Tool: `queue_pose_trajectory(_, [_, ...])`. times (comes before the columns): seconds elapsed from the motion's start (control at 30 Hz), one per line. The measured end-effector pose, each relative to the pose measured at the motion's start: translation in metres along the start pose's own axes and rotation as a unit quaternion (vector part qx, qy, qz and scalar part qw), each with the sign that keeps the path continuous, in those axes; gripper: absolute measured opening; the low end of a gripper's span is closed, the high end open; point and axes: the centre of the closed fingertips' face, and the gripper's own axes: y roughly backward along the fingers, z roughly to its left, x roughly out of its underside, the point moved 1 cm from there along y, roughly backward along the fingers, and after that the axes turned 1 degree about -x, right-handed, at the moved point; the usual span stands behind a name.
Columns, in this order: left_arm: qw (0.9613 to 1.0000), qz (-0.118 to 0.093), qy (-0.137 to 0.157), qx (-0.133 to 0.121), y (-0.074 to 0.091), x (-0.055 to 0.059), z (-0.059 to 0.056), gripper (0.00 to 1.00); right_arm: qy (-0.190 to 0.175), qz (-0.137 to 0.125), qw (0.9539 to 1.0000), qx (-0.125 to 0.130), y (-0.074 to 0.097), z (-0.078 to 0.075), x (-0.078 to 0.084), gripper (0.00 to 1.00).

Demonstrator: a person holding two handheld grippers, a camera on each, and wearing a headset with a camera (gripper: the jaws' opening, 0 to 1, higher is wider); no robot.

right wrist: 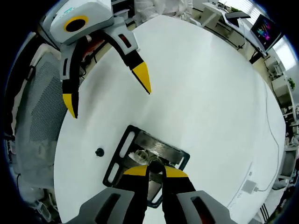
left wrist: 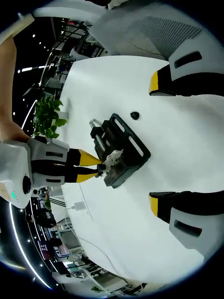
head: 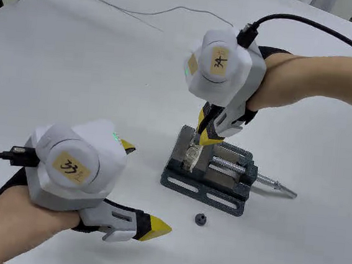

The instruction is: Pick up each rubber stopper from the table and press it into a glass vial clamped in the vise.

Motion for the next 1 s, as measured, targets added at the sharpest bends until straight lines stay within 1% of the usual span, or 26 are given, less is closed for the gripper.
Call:
queue_pose_trajectory(0.03, [1.0000, 0.001, 0.000, 0.001, 0.000, 0.000, 0.000, 0.84, -0.010, 0.002, 0.9999, -0.001, 0.000, 0.000, 0.000, 0.06])
queue_pose_trajectory(0.17, [1.0000, 0.000, 0.001, 0.002, -0.001, 0.000, -0.001, 0.84, -0.014, -0.001, 0.9999, -0.003, 0.002, 0.005, -0.001, 0.05])
queue_pose_trajectory(0.27, [1.0000, 0.000, 0.001, 0.003, -0.002, 0.000, -0.001, 0.84, -0.030, -0.005, 0.9995, -0.001, 0.003, 0.009, -0.002, 0.05])
queue_pose_trajectory(0.33, [1.0000, 0.000, 0.001, 0.004, -0.002, -0.001, -0.002, 0.84, -0.032, -0.005, 0.9995, -0.001, 0.003, 0.009, -0.002, 0.05])
queue_pose_trajectory(0.37, [1.0000, 0.000, 0.001, 0.004, -0.003, -0.001, -0.002, 0.84, -0.044, -0.005, 0.9990, 0.000, 0.003, 0.008, -0.001, 0.04])
queue_pose_trajectory(0.5, [1.0000, -0.002, 0.001, 0.006, -0.005, -0.003, -0.003, 0.83, -0.064, -0.009, 0.9979, 0.005, 0.004, 0.009, -0.002, 0.04])
queue_pose_trajectory(0.57, [1.0000, -0.002, 0.001, 0.007, -0.005, -0.003, -0.003, 0.83, -0.088, -0.013, 0.9960, 0.008, 0.004, 0.011, -0.003, 0.04])
queue_pose_trajectory(0.73, [1.0000, -0.004, 0.000, 0.009, -0.007, -0.005, -0.004, 0.83, -0.115, -0.023, 0.9929, 0.019, 0.005, 0.010, -0.002, 0.04])
queue_pose_trajectory(0.87, [1.0000, -0.004, 0.002, 0.009, -0.007, -0.005, -0.004, 0.83, -0.133, -0.017, 0.9905, 0.030, 0.004, 0.007, -0.002, 0.04])
queue_pose_trajectory(0.97, [1.0000, -0.004, 0.003, 0.008, -0.008, -0.005, -0.004, 0.83, -0.151, -0.008, 0.9875, 0.043, 0.003, 0.006, -0.001, 0.04])
queue_pose_trajectory(1.0, [1.0000, -0.004, 0.003, 0.008, -0.008, -0.006, -0.004, 0.83, -0.151, -0.006, 0.9875, 0.046, 0.003, 0.007, -0.002, 0.05])
